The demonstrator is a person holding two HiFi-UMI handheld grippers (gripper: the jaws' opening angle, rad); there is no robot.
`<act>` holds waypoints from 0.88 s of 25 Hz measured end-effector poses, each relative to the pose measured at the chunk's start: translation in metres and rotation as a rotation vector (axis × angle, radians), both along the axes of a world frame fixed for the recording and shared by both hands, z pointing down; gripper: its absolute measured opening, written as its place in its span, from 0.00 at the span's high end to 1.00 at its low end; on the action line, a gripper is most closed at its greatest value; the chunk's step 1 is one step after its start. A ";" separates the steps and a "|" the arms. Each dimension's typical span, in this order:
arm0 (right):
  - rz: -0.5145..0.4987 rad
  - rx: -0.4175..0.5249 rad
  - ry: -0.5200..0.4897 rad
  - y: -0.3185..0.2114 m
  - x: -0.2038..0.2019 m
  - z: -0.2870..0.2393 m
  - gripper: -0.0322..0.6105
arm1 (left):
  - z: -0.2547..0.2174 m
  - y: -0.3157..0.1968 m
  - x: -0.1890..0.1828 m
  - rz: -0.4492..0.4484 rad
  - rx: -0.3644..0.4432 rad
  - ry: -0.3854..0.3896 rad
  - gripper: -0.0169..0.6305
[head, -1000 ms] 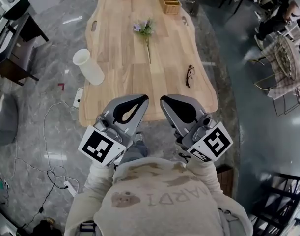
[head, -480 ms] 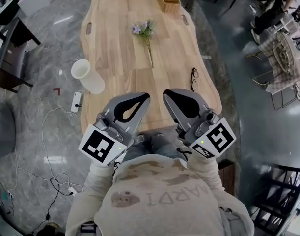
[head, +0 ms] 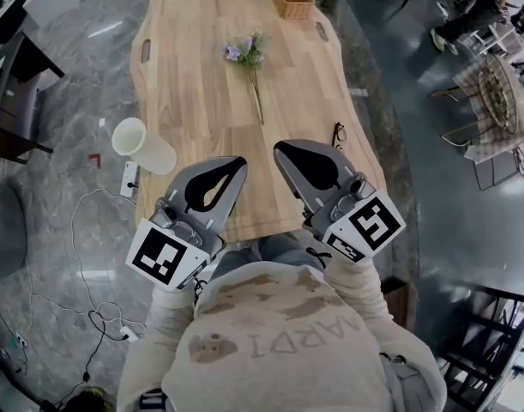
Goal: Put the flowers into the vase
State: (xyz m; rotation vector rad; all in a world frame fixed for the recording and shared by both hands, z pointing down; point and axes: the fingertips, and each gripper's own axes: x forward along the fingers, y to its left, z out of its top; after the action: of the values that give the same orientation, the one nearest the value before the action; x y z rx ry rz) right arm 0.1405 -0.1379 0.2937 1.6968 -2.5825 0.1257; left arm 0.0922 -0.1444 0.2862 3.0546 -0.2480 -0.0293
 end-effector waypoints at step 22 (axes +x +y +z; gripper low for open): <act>-0.007 -0.491 0.072 -0.173 0.141 0.174 0.91 | 0.050 -0.096 0.085 -0.173 -0.124 -0.110 0.97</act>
State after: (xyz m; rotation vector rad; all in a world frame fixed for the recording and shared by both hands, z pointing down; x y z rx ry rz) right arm 0.2814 -0.3106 0.4681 1.4756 -2.2538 0.6269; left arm 0.1768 -0.2408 0.3361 2.9058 -0.5014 0.1386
